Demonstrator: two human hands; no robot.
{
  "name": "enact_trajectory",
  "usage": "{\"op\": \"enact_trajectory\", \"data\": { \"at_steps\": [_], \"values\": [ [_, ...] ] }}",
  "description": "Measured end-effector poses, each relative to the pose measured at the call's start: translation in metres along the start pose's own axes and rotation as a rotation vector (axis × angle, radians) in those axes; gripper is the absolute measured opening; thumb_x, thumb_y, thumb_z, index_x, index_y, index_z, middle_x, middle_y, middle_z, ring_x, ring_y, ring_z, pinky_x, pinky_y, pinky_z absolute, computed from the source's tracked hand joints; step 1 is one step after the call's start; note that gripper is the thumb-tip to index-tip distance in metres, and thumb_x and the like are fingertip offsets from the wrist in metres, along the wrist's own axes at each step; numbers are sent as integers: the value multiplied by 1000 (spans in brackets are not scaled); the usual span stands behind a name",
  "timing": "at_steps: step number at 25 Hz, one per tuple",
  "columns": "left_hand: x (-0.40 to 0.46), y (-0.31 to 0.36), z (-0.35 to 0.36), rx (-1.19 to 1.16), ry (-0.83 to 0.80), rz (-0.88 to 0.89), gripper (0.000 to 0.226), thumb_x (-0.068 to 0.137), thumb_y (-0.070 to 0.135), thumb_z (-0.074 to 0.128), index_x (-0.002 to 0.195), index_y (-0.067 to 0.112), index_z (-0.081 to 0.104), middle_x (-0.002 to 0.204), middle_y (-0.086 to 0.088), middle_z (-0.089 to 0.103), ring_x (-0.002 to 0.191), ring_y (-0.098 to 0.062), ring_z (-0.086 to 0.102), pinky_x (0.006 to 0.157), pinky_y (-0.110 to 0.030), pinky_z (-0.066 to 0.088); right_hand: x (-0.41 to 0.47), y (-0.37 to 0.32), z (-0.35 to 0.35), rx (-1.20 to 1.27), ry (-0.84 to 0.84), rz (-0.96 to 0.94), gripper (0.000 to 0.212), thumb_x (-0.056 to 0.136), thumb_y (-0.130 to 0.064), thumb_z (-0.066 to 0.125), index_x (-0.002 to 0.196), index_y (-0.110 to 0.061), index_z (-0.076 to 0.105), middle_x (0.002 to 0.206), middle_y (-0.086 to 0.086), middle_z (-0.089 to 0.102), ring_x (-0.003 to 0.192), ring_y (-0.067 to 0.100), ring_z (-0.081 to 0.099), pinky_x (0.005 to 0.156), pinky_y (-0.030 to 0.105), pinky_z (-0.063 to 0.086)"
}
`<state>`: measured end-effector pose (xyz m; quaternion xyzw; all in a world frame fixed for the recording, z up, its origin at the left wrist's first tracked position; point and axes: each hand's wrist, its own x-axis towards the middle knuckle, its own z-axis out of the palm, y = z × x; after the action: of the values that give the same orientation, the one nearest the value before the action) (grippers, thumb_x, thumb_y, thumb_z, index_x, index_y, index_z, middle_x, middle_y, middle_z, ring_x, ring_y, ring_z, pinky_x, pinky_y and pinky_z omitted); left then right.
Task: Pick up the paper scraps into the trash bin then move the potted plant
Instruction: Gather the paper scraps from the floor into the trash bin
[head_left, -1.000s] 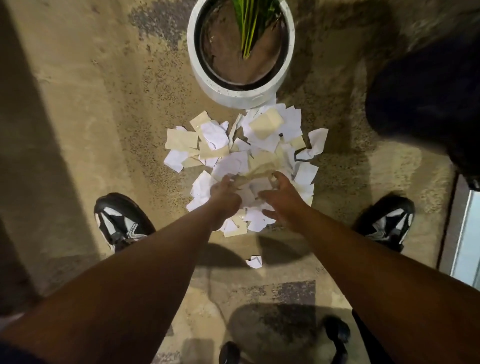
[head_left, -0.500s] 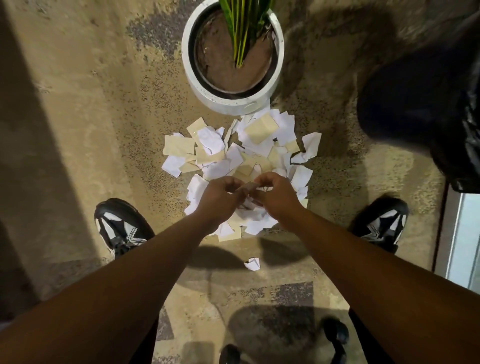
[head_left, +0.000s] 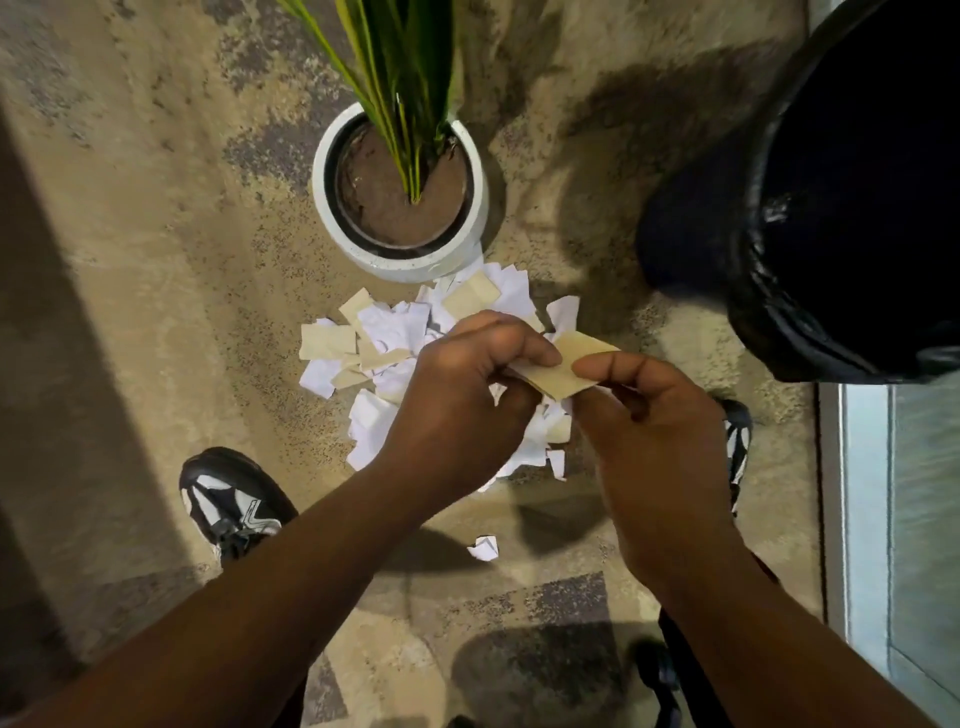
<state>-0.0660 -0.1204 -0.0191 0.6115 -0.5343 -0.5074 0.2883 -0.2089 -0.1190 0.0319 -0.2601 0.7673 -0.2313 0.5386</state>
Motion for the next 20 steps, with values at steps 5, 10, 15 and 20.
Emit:
{"op": "enact_trajectory", "data": {
  "at_steps": [5,10,15,20],
  "values": [
    [27,85,23,-32,52,277,19,78,-10,77,93,1,76,102,-8,66,101,-15,64,87,-22,50,-17,-43,-47,157,174,-266,28,87,4,71,96,-22,74,103,0,75,93,11,73,77,21,59],
    [76,116,81,5,19,363,29,75,-18,70,95,2,76,103,-8,65,102,-6,61,87,-17,47,26,-48,-92,312,301,-345,21,89,1,67,99,-16,73,112,15,69,98,19,71,77,22,57],
    [111,133,138,46,-69,336,38,72,-20,63,101,3,75,108,-8,64,103,-10,60,84,-18,50,55,-44,-142,381,251,-355,44,91,11,55,123,-18,64,140,4,58,123,9,61,95,24,54],
    [141,134,162,153,-113,213,39,82,-12,55,111,8,72,122,-4,60,109,-9,59,97,-18,49,69,-40,-164,523,116,-263,65,91,19,46,143,-20,48,161,-11,32,133,-12,44,105,18,44]
  ]
}}
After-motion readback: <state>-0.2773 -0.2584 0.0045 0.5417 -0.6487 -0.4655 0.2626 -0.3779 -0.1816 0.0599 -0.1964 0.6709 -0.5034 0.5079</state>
